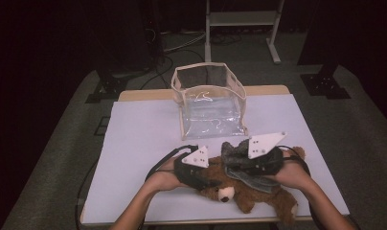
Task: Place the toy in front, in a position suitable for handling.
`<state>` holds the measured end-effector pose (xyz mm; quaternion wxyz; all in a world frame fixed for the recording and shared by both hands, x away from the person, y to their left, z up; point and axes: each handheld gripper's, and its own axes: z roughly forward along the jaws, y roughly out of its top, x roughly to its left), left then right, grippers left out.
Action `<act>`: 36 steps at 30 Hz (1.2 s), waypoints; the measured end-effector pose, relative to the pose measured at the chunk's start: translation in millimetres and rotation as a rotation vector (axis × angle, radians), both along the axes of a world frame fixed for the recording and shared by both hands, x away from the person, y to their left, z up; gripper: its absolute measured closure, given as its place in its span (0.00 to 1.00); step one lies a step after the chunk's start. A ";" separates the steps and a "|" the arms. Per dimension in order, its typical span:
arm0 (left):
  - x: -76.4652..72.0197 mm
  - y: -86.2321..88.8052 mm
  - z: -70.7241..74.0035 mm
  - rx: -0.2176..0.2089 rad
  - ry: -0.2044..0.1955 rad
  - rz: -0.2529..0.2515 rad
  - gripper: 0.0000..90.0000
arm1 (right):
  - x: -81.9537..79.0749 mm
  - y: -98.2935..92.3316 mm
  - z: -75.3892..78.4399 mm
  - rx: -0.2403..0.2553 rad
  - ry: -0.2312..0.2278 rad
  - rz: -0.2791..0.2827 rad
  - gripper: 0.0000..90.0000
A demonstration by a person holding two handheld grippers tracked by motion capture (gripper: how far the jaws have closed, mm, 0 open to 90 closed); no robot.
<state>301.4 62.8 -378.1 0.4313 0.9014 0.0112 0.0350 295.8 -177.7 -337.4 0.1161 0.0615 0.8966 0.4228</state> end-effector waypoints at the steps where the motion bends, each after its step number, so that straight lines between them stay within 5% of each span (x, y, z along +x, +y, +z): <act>1: -0.5 1.3 -1.1 -0.007 0.004 0.002 0.52 | 3.1 1.3 -2.9 -0.017 0.010 -0.001 0.80; 4: 0.2 4.5 -4.5 -0.038 0.017 0.003 0.52 | 9.5 -9.3 -10.1 -0.068 0.046 -0.022 0.80; 7: 0.1 1.7 -6.2 -0.047 0.028 -0.005 0.53 | 8.0 -20.3 -8.4 -0.044 0.069 -0.034 0.80; 13: -1.6 -1.7 -3.3 -0.015 0.012 -0.005 0.53 | 1.6 0.7 2.3 0.028 0.048 0.034 0.80; 17: -2.2 -0.5 -3.8 -0.010 0.006 -0.009 0.53 | 2.5 7.3 -2.5 -0.011 0.042 0.043 0.80; 20: -0.9 1.4 -4.5 -0.017 0.006 -0.006 0.53 | 6.6 -13.3 -4.1 -0.040 0.043 0.000 0.80; 23: 1.1 2.9 -5.6 -0.028 0.011 0.000 0.53 | 9.1 -46.6 -6.2 0.019 0.093 -0.047 0.80; 27: 2.0 2.8 -5.1 -0.020 0.012 0.001 0.53 | 4.6 -80.1 -6.8 0.048 0.104 -0.104 0.80; 36: 1.8 1.2 -3.5 -0.009 0.009 -0.001 0.53 | 0.5 -117.7 -12.5 0.052 0.137 -0.179 0.79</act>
